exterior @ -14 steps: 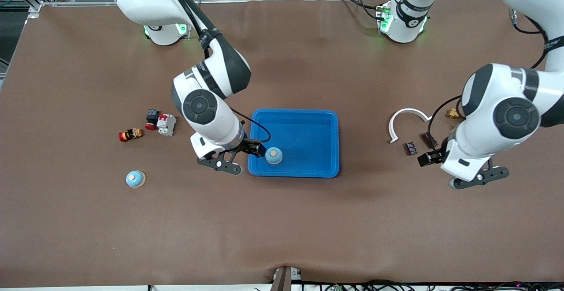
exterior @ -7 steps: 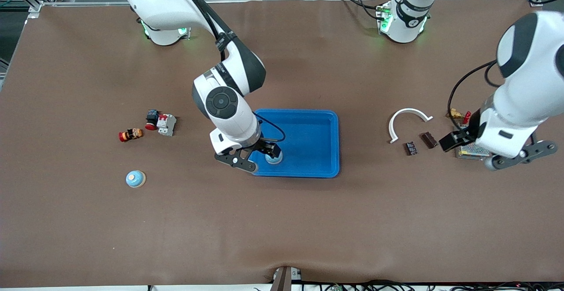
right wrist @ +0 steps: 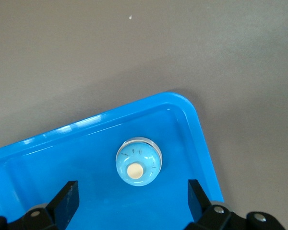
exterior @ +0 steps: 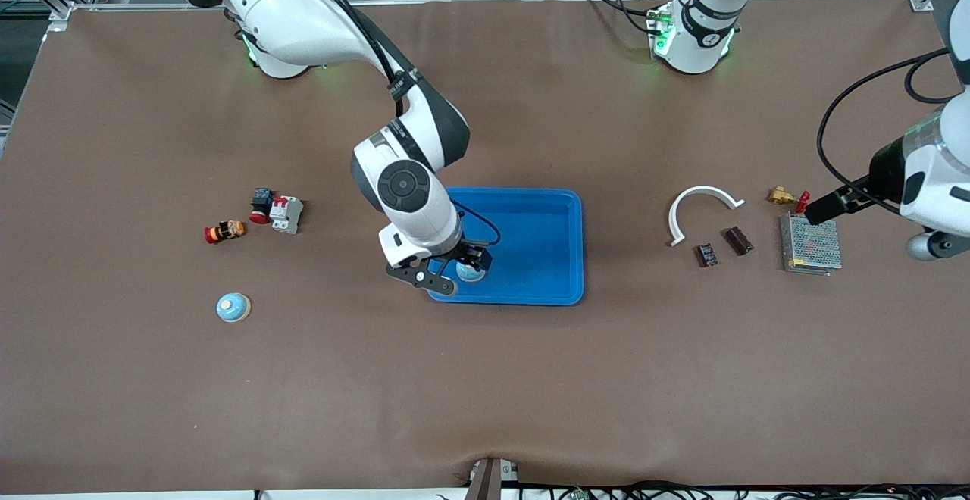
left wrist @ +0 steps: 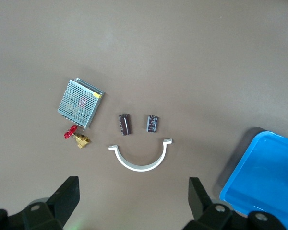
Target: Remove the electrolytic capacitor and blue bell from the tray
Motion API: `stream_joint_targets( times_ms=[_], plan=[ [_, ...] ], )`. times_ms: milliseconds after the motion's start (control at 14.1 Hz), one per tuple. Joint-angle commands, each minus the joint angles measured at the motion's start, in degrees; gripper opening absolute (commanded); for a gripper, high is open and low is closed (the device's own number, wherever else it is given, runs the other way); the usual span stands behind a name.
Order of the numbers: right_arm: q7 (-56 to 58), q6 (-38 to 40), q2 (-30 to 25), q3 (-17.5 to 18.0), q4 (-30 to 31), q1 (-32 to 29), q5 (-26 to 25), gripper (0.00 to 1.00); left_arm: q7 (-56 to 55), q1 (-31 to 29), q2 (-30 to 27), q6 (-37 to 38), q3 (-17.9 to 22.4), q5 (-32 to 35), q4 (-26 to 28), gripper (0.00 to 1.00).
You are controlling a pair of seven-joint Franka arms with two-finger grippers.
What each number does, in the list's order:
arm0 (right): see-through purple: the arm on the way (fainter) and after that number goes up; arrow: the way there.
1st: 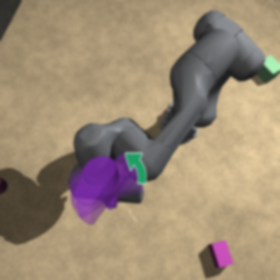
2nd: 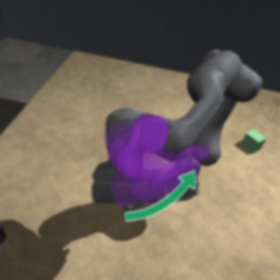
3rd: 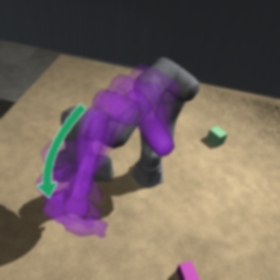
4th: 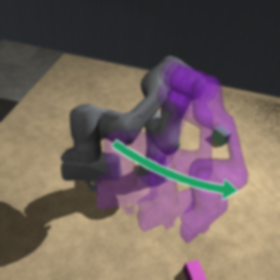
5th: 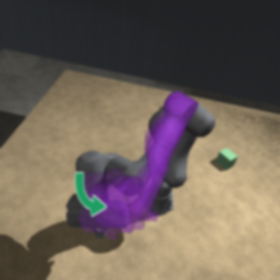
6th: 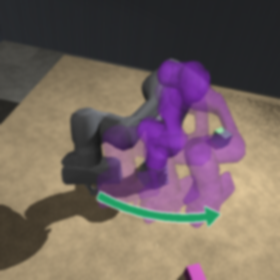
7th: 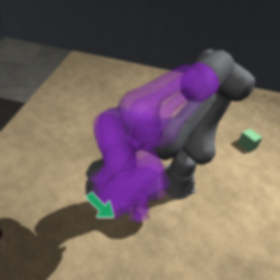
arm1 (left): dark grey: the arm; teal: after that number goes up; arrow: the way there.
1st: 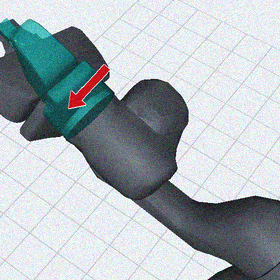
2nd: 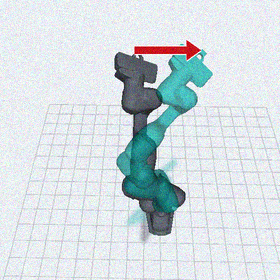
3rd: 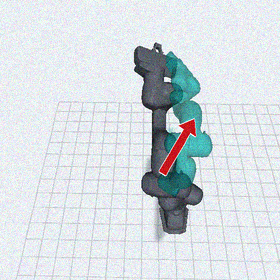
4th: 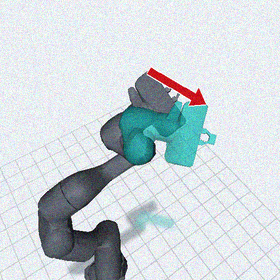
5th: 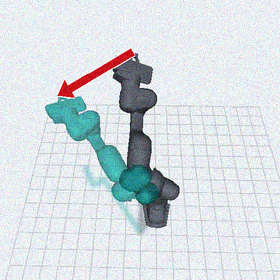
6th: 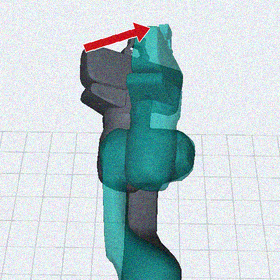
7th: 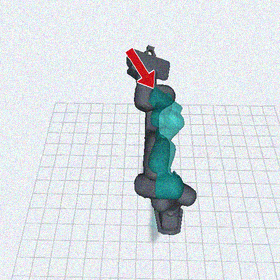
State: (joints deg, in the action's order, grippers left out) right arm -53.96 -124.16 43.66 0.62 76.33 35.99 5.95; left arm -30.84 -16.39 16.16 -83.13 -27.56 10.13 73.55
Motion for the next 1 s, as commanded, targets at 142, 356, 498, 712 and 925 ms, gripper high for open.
stream_joint_targets(
  times_ms=[142, 356, 498, 712, 925],
  plan=[
    [-1.3, -2.6, 2.0, -0.6, -0.2, 2.1, -0.5, 1.00, 7.5, -0.1, 0.4, 1.3, -0.3, -0.6, -1.3, 1.00],
    [-1.4, -4.3, 3.2, -0.6, -0.2, 2.8, -0.4, 1.00, 13.5, -0.2, 0.4, 1.3, 0.1, -0.4, -1.3, 1.00],
    [-1.3, -4.3, 3.5, -0.6, -0.2, 2.9, -0.6, 1.00, 14.2, -1.4, 0.4, 1.3, 0.4, -0.5, -1.3, 1.00],
    [-1.2, -4.5, 4.5, -0.7, -0.2, 3.2, -0.8, 1.00, 16.9, -1.9, 0.4, 1.3, 0.5, -0.4, -1.3, 1.00],
    [-1.2, -5.8, 5.1, -0.7, -0.2, 3.4, -0.9, 1.00, 16.9, -1.8, 0.3, 1.3, 0.6, -0.4, -1.2, 1.00]
  ],
)
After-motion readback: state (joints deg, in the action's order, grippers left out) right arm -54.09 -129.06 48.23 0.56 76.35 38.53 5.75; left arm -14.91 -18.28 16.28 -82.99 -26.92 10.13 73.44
